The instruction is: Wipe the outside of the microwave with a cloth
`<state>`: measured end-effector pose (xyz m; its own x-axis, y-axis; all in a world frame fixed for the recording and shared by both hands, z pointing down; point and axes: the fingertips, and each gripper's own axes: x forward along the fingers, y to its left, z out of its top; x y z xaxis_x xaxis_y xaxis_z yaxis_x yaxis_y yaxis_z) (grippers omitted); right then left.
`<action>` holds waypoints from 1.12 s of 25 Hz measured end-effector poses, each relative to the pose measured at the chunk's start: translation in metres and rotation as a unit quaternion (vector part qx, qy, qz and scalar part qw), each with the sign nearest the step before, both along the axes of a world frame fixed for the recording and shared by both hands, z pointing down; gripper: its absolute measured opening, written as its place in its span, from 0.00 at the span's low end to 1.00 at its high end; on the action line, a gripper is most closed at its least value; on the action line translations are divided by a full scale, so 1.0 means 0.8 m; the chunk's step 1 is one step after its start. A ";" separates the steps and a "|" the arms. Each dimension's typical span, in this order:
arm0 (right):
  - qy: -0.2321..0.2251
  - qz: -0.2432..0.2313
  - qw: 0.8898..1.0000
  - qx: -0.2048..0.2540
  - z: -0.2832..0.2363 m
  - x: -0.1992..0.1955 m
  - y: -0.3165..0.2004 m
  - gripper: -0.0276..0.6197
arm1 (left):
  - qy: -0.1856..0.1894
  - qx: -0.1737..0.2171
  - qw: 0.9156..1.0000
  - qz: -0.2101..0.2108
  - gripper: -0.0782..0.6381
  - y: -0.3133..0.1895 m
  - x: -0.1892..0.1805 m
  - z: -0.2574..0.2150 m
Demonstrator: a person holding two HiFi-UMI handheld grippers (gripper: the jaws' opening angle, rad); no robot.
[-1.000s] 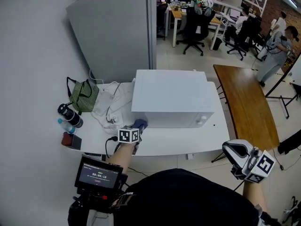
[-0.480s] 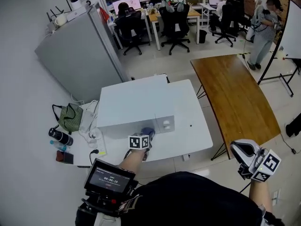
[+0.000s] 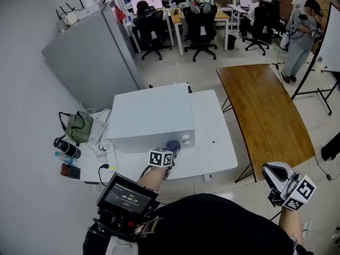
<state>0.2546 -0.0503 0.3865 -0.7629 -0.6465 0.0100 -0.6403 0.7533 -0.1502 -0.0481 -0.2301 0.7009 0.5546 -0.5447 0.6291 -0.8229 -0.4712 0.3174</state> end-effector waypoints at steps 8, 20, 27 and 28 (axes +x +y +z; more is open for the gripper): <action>0.025 -0.078 0.996 0.018 -0.034 -0.200 -0.010 0.05 | -0.015 -0.010 0.993 -0.120 0.19 0.048 -0.280 0.022; 0.080 -0.099 0.992 0.011 -0.042 -0.358 0.007 0.05 | 0.006 -0.022 0.991 -0.131 0.19 0.039 -0.397 0.058; 0.064 -0.063 0.996 0.013 -0.027 -0.252 0.000 0.05 | -0.016 -0.027 0.994 -0.103 0.19 0.006 -0.301 0.067; 0.059 -0.057 0.997 0.011 -0.024 -0.228 -0.003 0.05 | -0.024 -0.031 0.994 -0.100 0.19 0.001 -0.280 0.070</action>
<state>0.0719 -0.0529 0.3677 -0.8255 -0.5568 0.0918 -0.5628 0.8243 -0.0613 -0.2722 -0.2290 0.7570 0.4076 -0.6001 0.6883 -0.9131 -0.2772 0.2990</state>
